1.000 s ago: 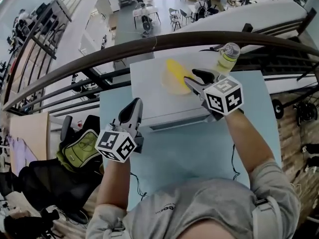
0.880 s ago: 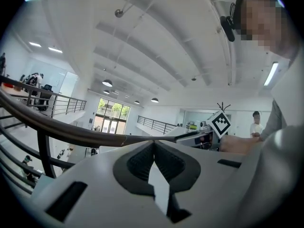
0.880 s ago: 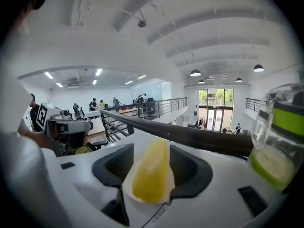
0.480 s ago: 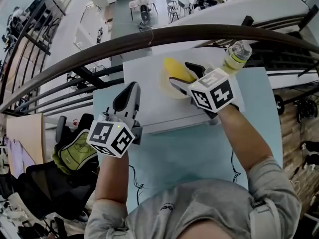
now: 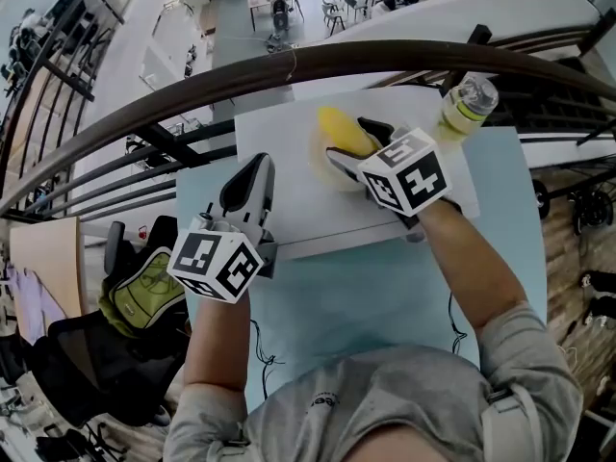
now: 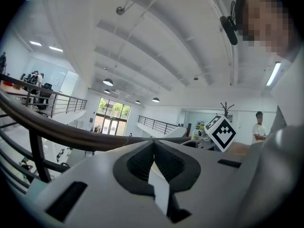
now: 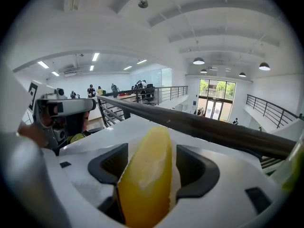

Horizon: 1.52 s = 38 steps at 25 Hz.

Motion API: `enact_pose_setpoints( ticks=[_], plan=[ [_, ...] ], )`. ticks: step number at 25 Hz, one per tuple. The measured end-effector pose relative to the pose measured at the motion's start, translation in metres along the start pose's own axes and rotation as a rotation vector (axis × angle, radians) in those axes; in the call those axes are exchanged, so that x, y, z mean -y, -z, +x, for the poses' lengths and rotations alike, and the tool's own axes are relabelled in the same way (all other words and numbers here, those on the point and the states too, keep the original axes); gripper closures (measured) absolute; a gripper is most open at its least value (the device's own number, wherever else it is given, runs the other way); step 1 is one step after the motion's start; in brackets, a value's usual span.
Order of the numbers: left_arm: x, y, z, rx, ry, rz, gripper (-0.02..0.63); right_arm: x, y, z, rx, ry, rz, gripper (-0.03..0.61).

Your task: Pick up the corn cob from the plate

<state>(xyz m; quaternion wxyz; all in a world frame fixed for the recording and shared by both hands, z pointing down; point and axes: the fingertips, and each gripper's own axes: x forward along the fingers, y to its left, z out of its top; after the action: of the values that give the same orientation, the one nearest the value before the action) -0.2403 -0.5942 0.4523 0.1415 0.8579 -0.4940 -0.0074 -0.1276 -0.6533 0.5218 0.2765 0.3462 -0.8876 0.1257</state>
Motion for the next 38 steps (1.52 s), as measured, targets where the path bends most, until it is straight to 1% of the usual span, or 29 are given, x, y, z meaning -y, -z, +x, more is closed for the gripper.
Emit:
enact_pose_setpoints(
  ticks=[10, 11, 13, 15, 22, 30, 32, 38],
  plan=[
    [0.004, 0.008, 0.008, -0.014, 0.015, -0.005, 0.595, -0.001, 0.008, 0.009, -0.051, 0.052, -0.086, 0.268],
    [0.004, 0.009, 0.009, -0.016, 0.015, -0.006, 0.595, 0.001, 0.008, 0.009, -0.053, 0.060, -0.089, 0.274],
    [0.004, 0.011, 0.009, -0.020, 0.014, -0.008, 0.595, 0.004, 0.009, 0.009, -0.056, 0.079, -0.095, 0.310],
    [0.003, 0.012, 0.010, -0.022, 0.013, -0.010, 0.595, 0.004, 0.009, 0.010, -0.059, 0.085, -0.099, 0.311],
    [0.001, 0.014, 0.008, -0.027, 0.010, -0.019, 0.595, 0.003, 0.009, 0.009, -0.060, 0.094, -0.116, 0.316],
    [0.000, 0.016, 0.006, -0.036, 0.003, -0.019, 0.595, 0.002, 0.005, 0.008, -0.031, 0.105, -0.146, 0.318],
    [-0.001, 0.015, 0.006, -0.036, 0.000, -0.015, 0.595, 0.003, 0.007, 0.008, -0.033, 0.096, -0.146, 0.319],
    [0.000, 0.001, 0.001, -0.023, -0.009, 0.001, 0.595, 0.005, 0.004, 0.003, -0.004, 0.073, -0.098, 0.319]
  ],
)
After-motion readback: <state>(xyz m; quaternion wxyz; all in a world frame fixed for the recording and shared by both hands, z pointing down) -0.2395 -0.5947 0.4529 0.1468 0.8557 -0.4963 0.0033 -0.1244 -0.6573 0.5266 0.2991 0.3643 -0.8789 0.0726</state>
